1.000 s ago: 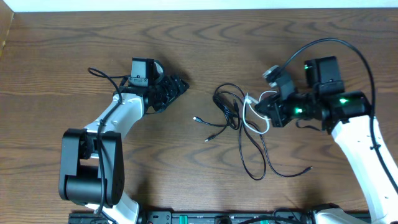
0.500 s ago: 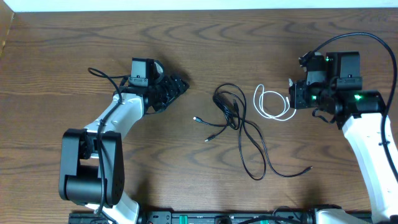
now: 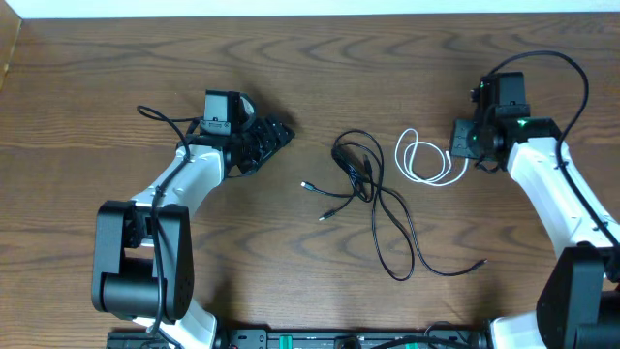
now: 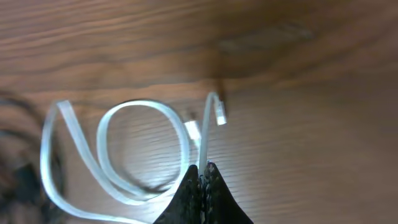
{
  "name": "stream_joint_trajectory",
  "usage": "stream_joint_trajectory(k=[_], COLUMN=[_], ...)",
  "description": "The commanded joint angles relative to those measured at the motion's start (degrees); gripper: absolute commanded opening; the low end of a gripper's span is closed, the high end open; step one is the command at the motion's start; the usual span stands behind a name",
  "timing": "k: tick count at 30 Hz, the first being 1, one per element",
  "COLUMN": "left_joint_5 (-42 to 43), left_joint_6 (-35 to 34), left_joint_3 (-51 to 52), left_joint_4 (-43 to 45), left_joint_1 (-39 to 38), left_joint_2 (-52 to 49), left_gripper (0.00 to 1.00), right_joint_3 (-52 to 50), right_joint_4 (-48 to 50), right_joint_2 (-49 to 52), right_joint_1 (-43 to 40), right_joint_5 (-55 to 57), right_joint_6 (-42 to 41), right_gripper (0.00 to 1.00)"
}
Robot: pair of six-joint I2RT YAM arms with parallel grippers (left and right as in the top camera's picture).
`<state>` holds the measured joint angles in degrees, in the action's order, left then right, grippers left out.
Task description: Untangle cables
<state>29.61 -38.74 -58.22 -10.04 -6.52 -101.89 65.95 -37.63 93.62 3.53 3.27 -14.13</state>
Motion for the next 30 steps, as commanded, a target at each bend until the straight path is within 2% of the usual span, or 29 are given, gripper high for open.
stream_joint_trajectory(k=[1,8,10,12,15,17,21,27,30], left_joint_5=[-0.79,-2.12,-2.23,-2.23,-2.23,-2.23,-2.23,-2.23,-2.23], left_joint_6=[0.81,0.81,0.81,0.81,0.79,0.79,0.81,0.79,0.79], left_joint_3=[-0.13,-0.13,-0.13,-0.13,-0.13,-0.13,-0.13,-0.13,-0.13], left_joint_4=[-0.04,0.07,0.07,0.07,0.09,0.07,0.07,0.09,0.09], left_joint_1=[0.11,0.07,0.07,0.07,0.07,0.07,0.07,0.07,0.07], left_joint_2=[-0.13,-0.13,-0.13,-0.13,-0.13,-0.13,-0.13,-0.13,-0.13], left_gripper=[0.81,0.81,0.81,0.81,0.81,0.8,0.8,0.81,0.81], right_joint_3=[0.98,0.98,0.98,0.98,0.98,0.98,0.98,0.98,0.98], right_joint_4=[0.2,0.24,0.63,1.62,3.85,5.22,6.38,5.66,4.76], right_joint_2=[0.15,0.15,0.28,0.5,1.31,2.05,3.8,6.45,8.57], right_joint_1=[1.07,5.44,6.67,7.67,8.57,8.55,8.39,8.5,8.63], right_joint_5=[10.08,18.27,20.44,20.52,17.81,14.91,8.09,-7.02,-8.33], right_joint_6=[-3.63,-3.41,-2.93,-0.7,0.79,0.92,0.92,2.69,3.41], right_gripper=[0.01,0.01,0.08,0.34,0.86,0.99,0.99,0.91,0.86])
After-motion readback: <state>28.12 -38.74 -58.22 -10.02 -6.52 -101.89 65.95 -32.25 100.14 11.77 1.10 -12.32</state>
